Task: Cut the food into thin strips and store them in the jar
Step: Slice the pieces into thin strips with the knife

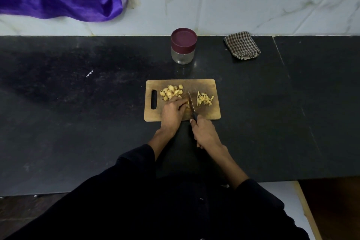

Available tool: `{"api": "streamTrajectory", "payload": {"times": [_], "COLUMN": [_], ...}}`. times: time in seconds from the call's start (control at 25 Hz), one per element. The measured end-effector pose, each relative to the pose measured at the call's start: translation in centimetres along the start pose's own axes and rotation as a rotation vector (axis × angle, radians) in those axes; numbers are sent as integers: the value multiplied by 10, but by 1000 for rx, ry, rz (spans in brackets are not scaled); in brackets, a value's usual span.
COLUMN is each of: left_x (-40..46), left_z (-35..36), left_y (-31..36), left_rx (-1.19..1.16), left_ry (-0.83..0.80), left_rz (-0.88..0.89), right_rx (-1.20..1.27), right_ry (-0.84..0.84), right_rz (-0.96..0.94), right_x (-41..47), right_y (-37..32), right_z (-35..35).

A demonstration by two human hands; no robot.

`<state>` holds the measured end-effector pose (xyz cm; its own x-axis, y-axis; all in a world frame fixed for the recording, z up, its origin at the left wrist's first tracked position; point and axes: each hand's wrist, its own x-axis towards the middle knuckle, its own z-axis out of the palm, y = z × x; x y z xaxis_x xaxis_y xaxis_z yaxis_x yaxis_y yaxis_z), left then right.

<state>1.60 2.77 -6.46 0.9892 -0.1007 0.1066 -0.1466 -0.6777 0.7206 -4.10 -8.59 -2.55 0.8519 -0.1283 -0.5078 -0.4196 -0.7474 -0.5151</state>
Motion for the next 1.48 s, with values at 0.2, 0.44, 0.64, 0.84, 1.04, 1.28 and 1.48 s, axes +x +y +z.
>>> {"api": "streamTrajectory", "payload": {"times": [0.2,0.44,0.64,0.84,1.04,1.28,1.48], "left_x": [-1,-1,-1,-1,-1,1,2], "left_z": [2,3,4,6,5,3,5], "left_y": [2,1,1,3,5,7,5], "left_rx": [-3,7,18,31,44,43,31], "left_ry": [13,8,18,16,13,9,11], "left_rz": [-32,-22,-28,-57,-65,-52,-58], "right_rx": [-12,-55,-59,-68,-88,-88,-121], "right_ry": [-12,-2,-25,-48,-35,20,25], "right_rz": [9,36,79,100,113,83,101], "right_x": [3,3,5,1,-4,-6,-1], "right_y": [-1,-8,-14,-4,2,-3,-13], "right_z": [3,9,13,17,21,18,11]}}
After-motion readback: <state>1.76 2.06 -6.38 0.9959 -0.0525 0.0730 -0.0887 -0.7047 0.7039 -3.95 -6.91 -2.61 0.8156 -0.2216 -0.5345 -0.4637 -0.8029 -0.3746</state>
